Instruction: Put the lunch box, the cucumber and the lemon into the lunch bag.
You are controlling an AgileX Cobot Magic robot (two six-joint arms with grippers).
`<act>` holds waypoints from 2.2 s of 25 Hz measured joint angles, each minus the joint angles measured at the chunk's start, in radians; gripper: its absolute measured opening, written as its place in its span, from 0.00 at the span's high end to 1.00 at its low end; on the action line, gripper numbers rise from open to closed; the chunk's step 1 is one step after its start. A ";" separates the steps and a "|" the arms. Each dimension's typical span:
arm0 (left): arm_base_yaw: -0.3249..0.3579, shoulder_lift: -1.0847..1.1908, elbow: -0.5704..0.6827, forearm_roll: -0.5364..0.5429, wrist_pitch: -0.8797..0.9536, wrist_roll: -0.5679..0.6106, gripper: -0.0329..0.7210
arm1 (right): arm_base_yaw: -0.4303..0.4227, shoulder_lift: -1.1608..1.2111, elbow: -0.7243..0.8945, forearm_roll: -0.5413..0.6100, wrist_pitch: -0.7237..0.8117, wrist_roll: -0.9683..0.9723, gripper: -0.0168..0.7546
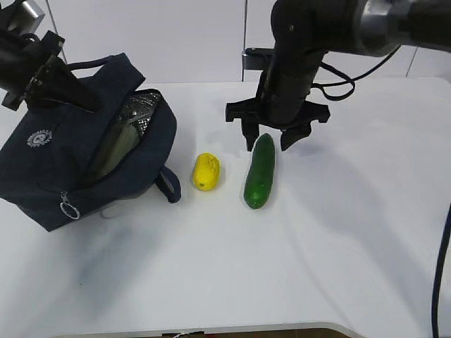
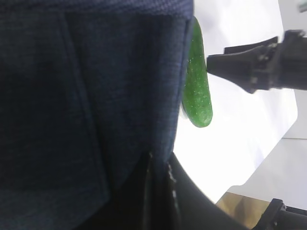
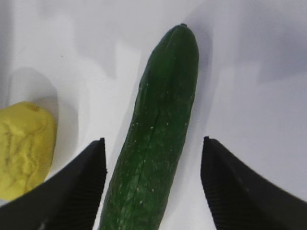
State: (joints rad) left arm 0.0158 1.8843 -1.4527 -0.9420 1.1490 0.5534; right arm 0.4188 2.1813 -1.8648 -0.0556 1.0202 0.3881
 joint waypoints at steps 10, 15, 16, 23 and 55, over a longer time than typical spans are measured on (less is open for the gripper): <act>0.000 0.000 0.000 0.002 0.000 0.000 0.98 | 0.000 0.044 0.000 -0.002 -0.050 0.033 0.34; 0.000 0.000 0.000 0.002 0.000 0.000 0.98 | 0.000 0.077 0.000 -0.002 -0.057 0.036 0.34; 0.000 0.000 0.000 0.002 0.000 0.000 0.98 | 0.000 0.082 0.000 -0.002 -0.057 0.036 0.34; 0.000 0.000 0.000 0.002 0.002 0.000 0.98 | 0.000 0.101 0.000 -0.002 -0.059 0.036 0.34; 0.000 0.000 0.000 0.002 0.008 0.005 0.98 | 0.000 0.102 -0.348 0.278 0.205 -0.243 0.56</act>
State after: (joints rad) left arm 0.0158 1.8843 -1.4527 -0.9401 1.1573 0.5586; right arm 0.4188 2.2837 -2.2132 0.2228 1.2250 0.1452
